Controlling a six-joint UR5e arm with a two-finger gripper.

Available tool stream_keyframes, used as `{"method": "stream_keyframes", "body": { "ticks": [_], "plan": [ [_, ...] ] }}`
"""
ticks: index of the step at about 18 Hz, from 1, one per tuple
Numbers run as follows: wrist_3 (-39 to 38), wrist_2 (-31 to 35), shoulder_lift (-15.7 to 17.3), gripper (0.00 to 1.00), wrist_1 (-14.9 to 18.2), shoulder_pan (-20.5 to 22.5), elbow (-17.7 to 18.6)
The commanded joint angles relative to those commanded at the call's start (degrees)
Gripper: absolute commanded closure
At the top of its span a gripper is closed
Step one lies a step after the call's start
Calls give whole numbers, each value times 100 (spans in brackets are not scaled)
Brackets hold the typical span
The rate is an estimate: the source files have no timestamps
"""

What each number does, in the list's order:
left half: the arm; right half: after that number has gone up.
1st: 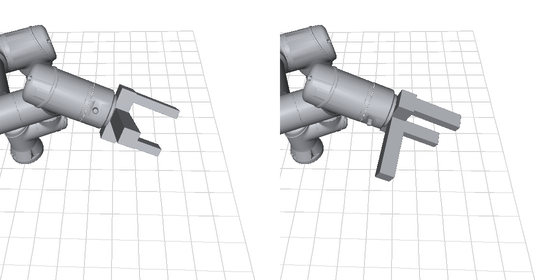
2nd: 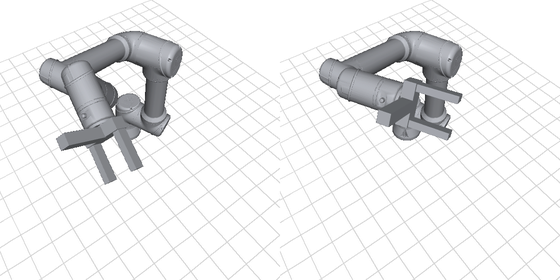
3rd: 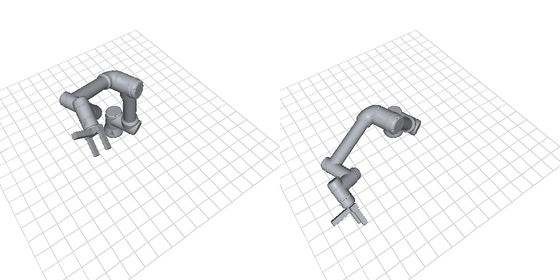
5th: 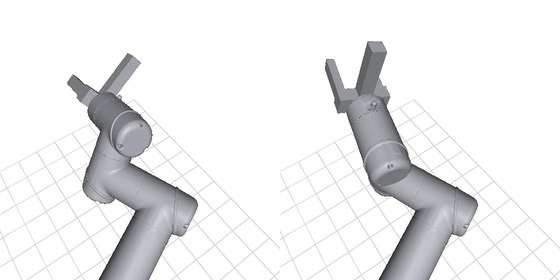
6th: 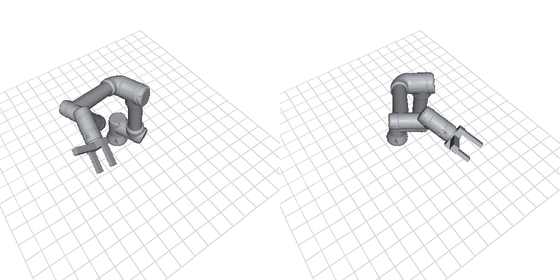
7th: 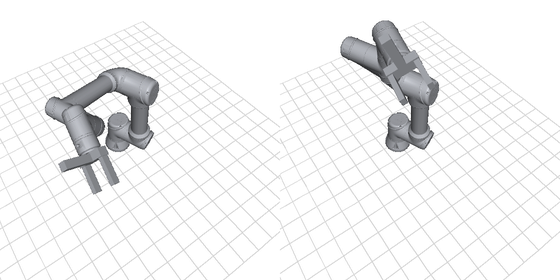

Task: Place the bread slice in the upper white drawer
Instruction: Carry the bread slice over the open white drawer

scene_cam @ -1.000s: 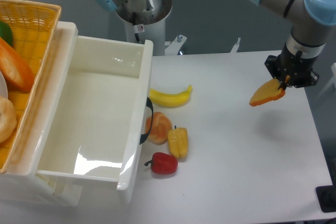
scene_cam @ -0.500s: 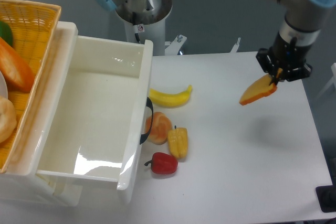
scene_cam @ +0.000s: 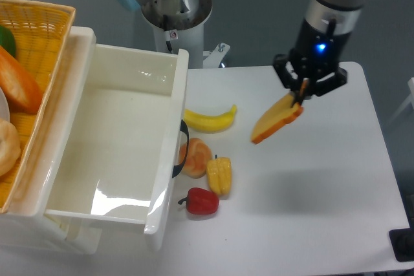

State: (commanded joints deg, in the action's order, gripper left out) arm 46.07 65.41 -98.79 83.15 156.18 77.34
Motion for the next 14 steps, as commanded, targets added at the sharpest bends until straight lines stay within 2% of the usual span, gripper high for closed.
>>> {"method": "stream_keyframes", "body": {
  "ticks": [4, 6, 10, 14],
  "plan": [
    [-1053, -879, 220, 100, -79, 88, 255],
    [-1450, -1091, 246, 100, -132, 71, 273],
    [-1715, -1522, 334, 100, -141, 62, 282],
    [-1882, -1619, 483, 100, -141, -87, 448]
  ]
}}
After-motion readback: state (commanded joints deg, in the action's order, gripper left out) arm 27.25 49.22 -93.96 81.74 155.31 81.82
